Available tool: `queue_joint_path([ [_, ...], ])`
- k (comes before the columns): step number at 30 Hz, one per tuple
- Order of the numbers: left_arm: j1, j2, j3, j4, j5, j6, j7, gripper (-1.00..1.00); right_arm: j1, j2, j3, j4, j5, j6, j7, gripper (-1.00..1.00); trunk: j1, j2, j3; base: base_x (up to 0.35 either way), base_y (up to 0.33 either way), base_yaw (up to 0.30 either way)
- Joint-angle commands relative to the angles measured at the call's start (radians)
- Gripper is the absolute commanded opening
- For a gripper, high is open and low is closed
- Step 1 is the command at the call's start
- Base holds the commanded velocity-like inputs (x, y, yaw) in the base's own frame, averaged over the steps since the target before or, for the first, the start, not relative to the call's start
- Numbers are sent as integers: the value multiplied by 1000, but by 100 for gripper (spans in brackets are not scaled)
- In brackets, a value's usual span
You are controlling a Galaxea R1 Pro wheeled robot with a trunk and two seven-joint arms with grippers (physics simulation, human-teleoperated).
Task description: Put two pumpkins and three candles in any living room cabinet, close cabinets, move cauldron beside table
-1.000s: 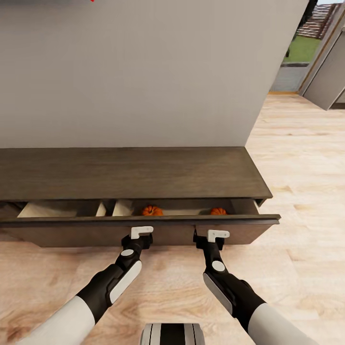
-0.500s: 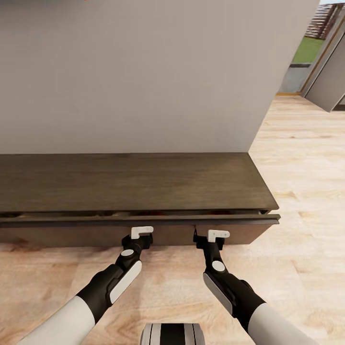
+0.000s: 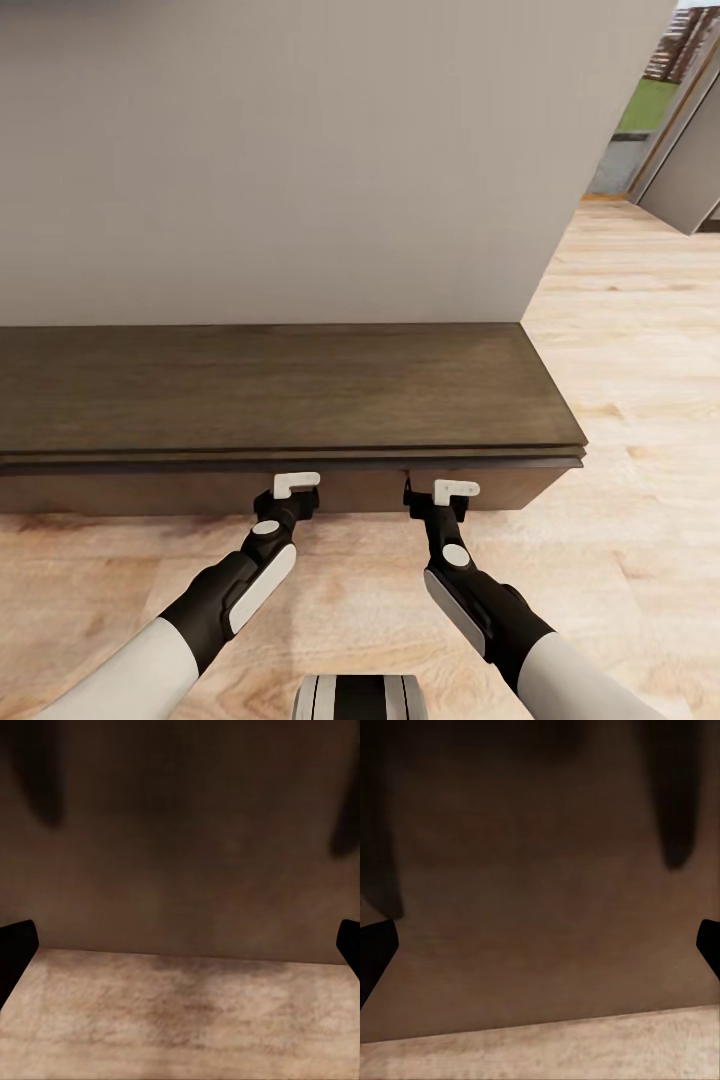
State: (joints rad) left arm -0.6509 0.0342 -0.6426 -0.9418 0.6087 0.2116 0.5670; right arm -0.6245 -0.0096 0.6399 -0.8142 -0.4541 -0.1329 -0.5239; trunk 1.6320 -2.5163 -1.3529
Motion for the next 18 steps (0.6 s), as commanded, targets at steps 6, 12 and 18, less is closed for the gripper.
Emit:
queue_joint_path([
  [6,-1,1,-5,-2,6,3,8,100,-1,-1,6,0,-9,-7,-5,100,0,0,-1,39,1,0],
  [12,-1,0,-5,-2,6,3,8,100,-1,-1,6,0,-9,-7,-5,100,0,0,-1,24,0,0],
  [18,-1,-1,-5,-2,5,3,8,100,-1,-1,5,0,-9,-7,-5,100,0,0,-1,-12,0,0],
])
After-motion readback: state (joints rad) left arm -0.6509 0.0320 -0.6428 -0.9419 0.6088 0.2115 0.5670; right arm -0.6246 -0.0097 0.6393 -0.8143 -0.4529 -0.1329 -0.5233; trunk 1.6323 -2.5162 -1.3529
